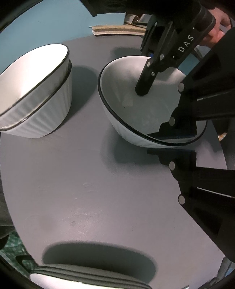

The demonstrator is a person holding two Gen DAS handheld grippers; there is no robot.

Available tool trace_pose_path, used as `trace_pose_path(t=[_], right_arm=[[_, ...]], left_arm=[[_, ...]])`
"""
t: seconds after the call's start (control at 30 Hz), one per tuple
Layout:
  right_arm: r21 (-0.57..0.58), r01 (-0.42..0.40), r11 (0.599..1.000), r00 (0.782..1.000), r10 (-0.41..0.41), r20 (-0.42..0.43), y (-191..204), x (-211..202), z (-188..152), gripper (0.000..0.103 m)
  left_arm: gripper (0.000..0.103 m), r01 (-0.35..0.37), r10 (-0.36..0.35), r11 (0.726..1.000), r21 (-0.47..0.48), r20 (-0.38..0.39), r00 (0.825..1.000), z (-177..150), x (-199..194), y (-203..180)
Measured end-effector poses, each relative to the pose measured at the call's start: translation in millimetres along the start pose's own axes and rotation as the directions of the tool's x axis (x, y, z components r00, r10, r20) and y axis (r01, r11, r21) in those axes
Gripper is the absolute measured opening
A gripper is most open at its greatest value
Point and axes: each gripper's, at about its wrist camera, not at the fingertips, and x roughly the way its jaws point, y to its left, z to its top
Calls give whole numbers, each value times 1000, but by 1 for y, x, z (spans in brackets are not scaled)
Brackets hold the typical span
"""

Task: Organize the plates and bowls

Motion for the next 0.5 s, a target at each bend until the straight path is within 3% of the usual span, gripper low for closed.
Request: trace_pose_path(t=[0.5], right_arm=[[5,15,1000,999,-15,-38,18,-28,-2,7]], left_arm=[[7,-35,35,999,16,-4,999,-7,-37,-4]])
